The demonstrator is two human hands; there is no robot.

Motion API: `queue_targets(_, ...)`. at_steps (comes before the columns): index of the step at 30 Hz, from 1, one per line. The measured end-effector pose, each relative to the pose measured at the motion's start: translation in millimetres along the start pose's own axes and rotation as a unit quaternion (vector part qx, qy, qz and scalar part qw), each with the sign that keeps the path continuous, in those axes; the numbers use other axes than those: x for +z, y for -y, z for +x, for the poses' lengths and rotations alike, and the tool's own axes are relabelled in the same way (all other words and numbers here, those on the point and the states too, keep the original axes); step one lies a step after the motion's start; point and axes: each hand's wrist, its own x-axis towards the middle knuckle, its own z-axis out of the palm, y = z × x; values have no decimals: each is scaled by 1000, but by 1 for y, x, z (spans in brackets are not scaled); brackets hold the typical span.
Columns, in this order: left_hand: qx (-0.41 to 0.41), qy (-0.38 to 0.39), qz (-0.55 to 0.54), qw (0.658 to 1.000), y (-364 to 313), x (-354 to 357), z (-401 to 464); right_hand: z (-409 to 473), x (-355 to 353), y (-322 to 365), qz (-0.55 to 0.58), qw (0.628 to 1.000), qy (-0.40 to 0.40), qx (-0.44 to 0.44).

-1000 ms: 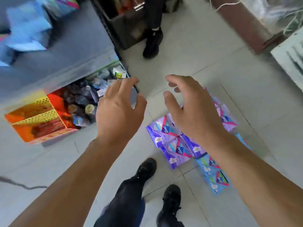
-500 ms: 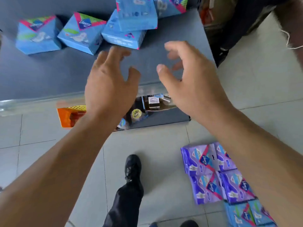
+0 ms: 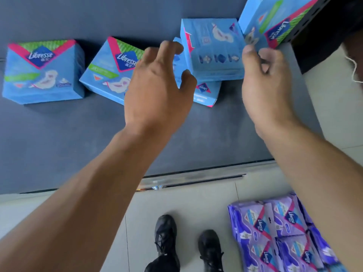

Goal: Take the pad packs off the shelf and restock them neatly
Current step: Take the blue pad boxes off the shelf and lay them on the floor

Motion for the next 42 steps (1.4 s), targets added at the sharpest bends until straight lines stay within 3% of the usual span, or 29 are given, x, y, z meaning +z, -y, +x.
queue_targets(6, -15, 43, -13, 999, -8, 15, 9, 14, 7, -8, 25, 999, -10, 26)
queue_targets(9, -21, 59, -12, 998, -9, 19, 10, 16, 5, -9, 108, 993, 15, 44)
queue_targets(14, -49, 42, -143, 988, -16, 14, -5, -1, -25, 2, 196, 978, 37, 62)
queue_targets(18, -131, 81, -354, 922, -26, 4, -20, -26, -54, 1, 203, 974, 80, 57)
queue_targets(22, -162, 95, -474, 860, -30, 3, -32, -50, -77, -14, 181, 972, 131, 74)
queue_targets(24, -127, 127, -467, 866, -33, 5, -42, -67, -88, -22, 167, 975, 126, 72)
queue_targets(29, 2, 158, -396, 904, -65, 13, -96, -114, -114, -34, 165, 981, 16, 100)
queue_targets(33, 191, 197, -260, 926, -91, 31, -150, -141, -154, -58, 385, 896, 8, 222)
queue_targets(37, 377, 195, -185, 886, -108, 60, -190, -167, -202, -84, 503, 829, 43, 240)
queue_targets(42, 435, 247, -188, 845, -138, 99, -234, -211, -271, -141, 504, 811, -14, 298)
